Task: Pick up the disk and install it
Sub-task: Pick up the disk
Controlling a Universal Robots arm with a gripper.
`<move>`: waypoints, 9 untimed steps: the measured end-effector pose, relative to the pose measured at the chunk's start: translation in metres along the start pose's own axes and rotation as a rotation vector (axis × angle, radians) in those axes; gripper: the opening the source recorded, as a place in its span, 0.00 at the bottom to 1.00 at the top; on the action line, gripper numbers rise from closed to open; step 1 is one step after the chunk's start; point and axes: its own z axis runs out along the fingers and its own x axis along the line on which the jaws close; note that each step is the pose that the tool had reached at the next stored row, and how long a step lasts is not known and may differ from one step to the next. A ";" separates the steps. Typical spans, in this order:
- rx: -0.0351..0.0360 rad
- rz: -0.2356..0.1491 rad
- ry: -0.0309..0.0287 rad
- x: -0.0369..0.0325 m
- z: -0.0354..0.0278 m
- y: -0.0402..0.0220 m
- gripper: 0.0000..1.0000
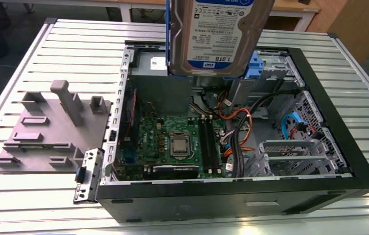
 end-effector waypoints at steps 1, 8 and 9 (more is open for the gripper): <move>0.0000 0.000 -0.0001 0.0006 0.0011 -0.0001 0.35; 0.0000 0.000 -0.0001 0.0050 0.0115 -0.0006 0.35; 0.0000 0.000 0.0000 0.0054 0.0130 -0.0006 0.35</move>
